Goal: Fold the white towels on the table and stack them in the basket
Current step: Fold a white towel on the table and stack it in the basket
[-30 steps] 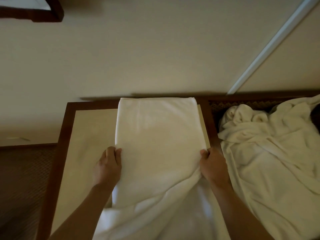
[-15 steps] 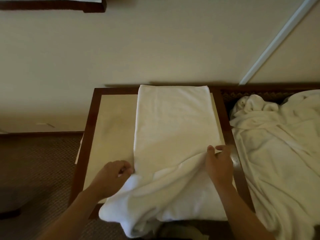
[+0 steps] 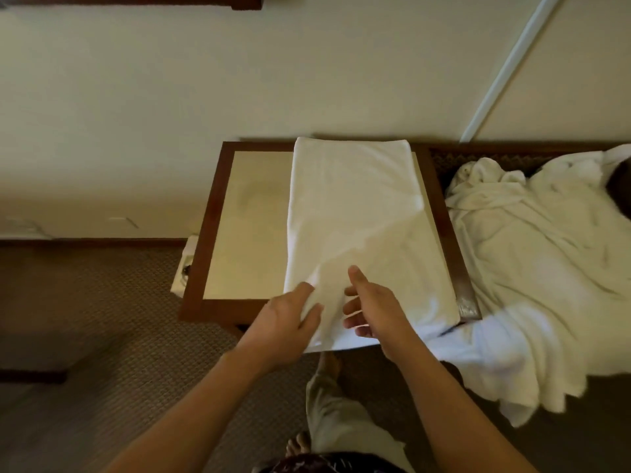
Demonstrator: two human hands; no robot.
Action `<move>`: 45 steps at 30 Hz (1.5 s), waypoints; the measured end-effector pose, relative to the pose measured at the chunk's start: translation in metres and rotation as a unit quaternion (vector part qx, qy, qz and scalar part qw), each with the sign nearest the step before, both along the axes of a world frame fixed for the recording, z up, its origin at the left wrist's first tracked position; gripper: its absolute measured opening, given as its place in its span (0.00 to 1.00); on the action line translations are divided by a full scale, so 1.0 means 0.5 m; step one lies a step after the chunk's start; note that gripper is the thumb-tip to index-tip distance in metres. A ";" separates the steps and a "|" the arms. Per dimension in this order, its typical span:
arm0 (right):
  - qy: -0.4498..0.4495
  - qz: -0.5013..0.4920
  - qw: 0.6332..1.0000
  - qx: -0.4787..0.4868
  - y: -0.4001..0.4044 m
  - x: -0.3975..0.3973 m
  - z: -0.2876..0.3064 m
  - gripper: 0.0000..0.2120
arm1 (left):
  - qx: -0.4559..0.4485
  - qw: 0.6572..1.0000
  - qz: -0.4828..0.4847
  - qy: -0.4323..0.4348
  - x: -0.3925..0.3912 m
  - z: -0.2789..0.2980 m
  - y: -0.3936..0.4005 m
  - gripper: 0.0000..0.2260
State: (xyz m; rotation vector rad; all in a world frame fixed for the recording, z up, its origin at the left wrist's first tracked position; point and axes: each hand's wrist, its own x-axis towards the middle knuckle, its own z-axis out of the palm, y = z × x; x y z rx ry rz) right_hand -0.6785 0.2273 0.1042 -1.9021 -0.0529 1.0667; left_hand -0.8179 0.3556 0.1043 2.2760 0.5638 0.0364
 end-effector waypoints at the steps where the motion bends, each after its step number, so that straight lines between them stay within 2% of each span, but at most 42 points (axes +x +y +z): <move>1: 0.024 0.000 1.000 -0.004 -0.017 -0.009 0.015 0.27 | -0.004 1.000 -0.021 -0.006 -0.002 0.009 -0.037 0.04; 4: 0.035 -0.011 0.999 0.010 -0.092 -0.021 0.026 0.17 | 0.005 0.995 -0.096 -0.032 -0.009 0.010 -0.144 0.06; 6: 0.000 -0.024 0.999 0.024 -0.147 -0.025 0.012 0.08 | 0.007 0.991 -0.131 -0.037 -0.022 -0.012 -0.196 0.10; 7: -0.016 -0.058 0.997 0.041 -0.175 -0.029 0.000 0.08 | -0.008 0.990 -0.142 -0.023 -0.029 -0.029 -0.214 0.13; 8: -0.018 -0.115 0.990 0.074 -0.201 -0.035 -0.016 0.09 | -0.036 0.989 -0.144 0.001 -0.040 -0.050 -0.223 0.14; 10: 0.023 -0.273 0.950 0.148 -0.246 -0.046 -0.064 0.04 | -0.140 0.980 -0.117 0.077 -0.066 -0.101 -0.218 0.17; 11: 0.041 -0.340 0.928 0.149 -0.268 -0.045 -0.095 0.02 | -0.209 0.968 -0.088 0.109 -0.077 -0.123 -0.212 0.20; 13: 0.040 -0.398 0.915 0.056 -0.302 -0.035 -0.150 0.06 | -0.298 0.943 0.013 0.146 -0.098 -0.171 -0.189 0.22; 14: 0.030 -0.384 0.923 0.000 -0.316 -0.024 -0.171 0.08 | -0.300 0.939 0.081 0.149 -0.100 -0.188 -0.175 0.18; 16: -0.004 -0.293 0.952 -0.094 -0.331 0.001 -0.190 0.12 | -0.239 0.935 0.218 0.144 -0.096 -0.227 -0.135 0.06; 17: -0.019 -0.255 0.961 -0.108 -0.334 0.011 -0.195 0.12 | -0.230 0.921 0.282 0.138 -0.090 -0.246 -0.111 0.07; 18: -0.023 -0.224 0.970 -0.094 -0.331 0.019 -0.192 0.10 | -0.253 0.896 0.343 0.122 -0.079 -0.255 -0.090 0.10; 20: -0.003 -0.185 0.982 -0.031 -0.320 0.034 -0.183 0.02 | -0.343 0.825 0.443 0.068 -0.048 -0.272 -0.056 0.14; 22: 0.012 -0.127 0.992 0.019 -0.306 0.055 -0.183 0.06 | -0.403 0.764 0.503 0.021 -0.022 -0.281 -0.048 0.13; 24: -0.014 -0.083 0.996 0.021 -0.295 0.072 -0.189 0.05 | -0.410 0.766 0.493 0.043 -0.004 -0.287 -0.069 0.15; 27: -0.008 -0.107 0.994 0.015 -0.298 0.087 -0.211 0.06 | -0.425 0.795 0.402 0.162 0.004 -0.354 -0.121 0.16; 30: -0.005 -0.106 0.994 0.014 -0.309 0.094 -0.228 0.09 | -0.343 0.828 0.274 0.350 -0.013 -0.409 -0.159 0.16; 31: -0.008 -0.100 0.995 0.016 -0.313 0.093 -0.233 0.09 | -0.313 0.830 0.270 0.375 -0.022 -0.425 -0.160 0.17; 33: -0.015 -0.100 0.995 0.011 -0.322 0.094 -0.237 0.08 | -0.295 0.831 0.334 0.332 -0.032 -0.438 -0.151 0.17; 36: -0.028 -0.088 0.995 0.040 -0.326 0.104 -0.234 0.08 | -0.271 0.837 0.434 0.192 -0.015 -0.388 -0.116 0.20; 39: -0.053 -0.086 0.992 0.072 -0.321 0.113 -0.222 0.11 | -0.343 0.795 0.498 0.044 0.009 -0.311 -0.094 0.18; 43: -0.093 -0.121 0.983 0.097 -0.318 0.120 -0.212 0.08 | -0.427 0.751 0.502 -0.043 0.011 -0.252 -0.094 0.09; 45: -0.104 -0.131 0.979 0.117 -0.318 0.123 -0.210 0.09 | -0.478 0.720 0.500 -0.059 0.011 -0.239 -0.091 0.15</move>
